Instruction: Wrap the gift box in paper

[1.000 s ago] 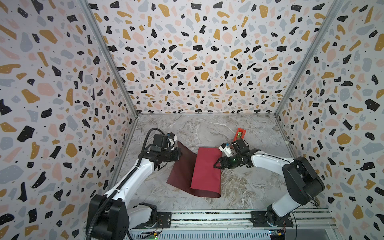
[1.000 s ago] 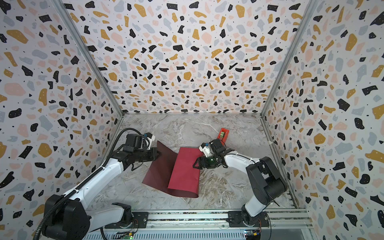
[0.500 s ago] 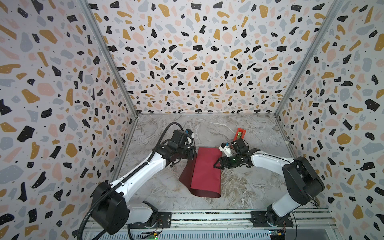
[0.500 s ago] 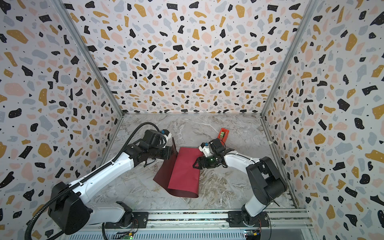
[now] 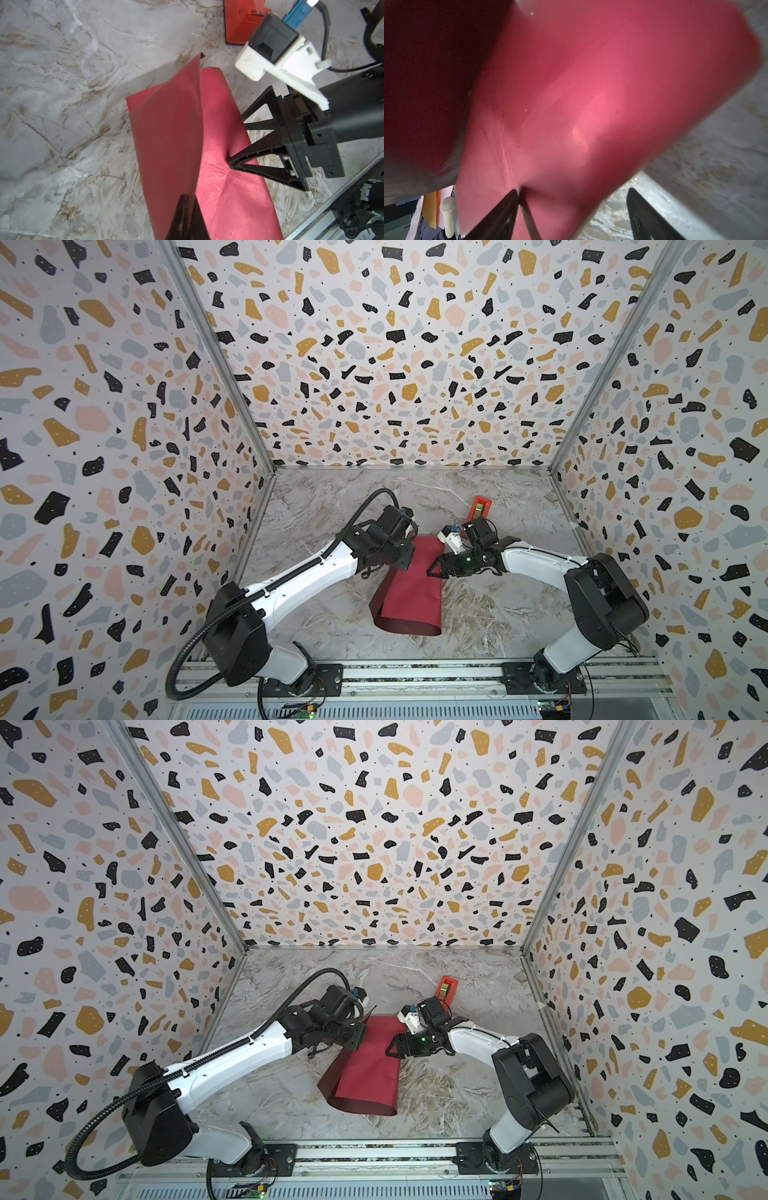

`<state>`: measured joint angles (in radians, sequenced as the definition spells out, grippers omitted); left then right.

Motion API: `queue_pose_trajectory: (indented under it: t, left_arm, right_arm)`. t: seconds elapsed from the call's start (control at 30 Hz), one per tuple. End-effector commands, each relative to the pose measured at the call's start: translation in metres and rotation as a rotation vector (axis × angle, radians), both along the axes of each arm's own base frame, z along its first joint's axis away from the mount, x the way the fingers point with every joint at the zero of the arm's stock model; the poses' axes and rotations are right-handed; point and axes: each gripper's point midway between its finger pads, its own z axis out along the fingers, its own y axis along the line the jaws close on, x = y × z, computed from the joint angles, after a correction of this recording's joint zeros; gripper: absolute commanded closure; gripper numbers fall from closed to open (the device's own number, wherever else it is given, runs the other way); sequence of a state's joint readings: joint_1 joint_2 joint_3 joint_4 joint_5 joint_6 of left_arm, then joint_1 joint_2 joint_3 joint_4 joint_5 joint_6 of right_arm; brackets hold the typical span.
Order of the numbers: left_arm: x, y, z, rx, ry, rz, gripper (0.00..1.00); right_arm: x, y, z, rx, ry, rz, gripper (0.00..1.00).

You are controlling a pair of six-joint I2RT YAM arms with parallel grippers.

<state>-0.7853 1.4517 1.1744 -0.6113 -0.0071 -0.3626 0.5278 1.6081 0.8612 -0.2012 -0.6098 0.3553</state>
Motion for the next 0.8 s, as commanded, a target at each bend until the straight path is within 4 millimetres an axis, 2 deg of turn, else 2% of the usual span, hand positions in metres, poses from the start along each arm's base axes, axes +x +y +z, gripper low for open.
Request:
queue_pose_trajectory:
  t: [0.0, 0.3, 0.57, 0.77]
  left_arm:
    - [0.001, -0.001, 0.005, 0.033, -0.022, 0.011, 1.0]
    - [-0.005, -0.026, -0.001, -0.027, 0.014, 0.023, 1.0]
    - [-0.009, -0.04, -0.018, -0.049, 0.065, 0.042, 1.0]
    - [-0.008, -0.055, -0.023, -0.129, 0.099, 0.056, 1.0]
  right_arm:
    - [-0.022, -0.025, -0.039, -0.163, 0.096, -0.014, 0.19]
    - [-0.024, -0.025, -0.041, -0.151, 0.108, -0.014, 0.19]
    - [-0.025, -0.024, -0.042, -0.134, 0.119, -0.02, 0.19]
    - [-0.027, -0.022, -0.043, -0.117, 0.131, -0.021, 0.2]
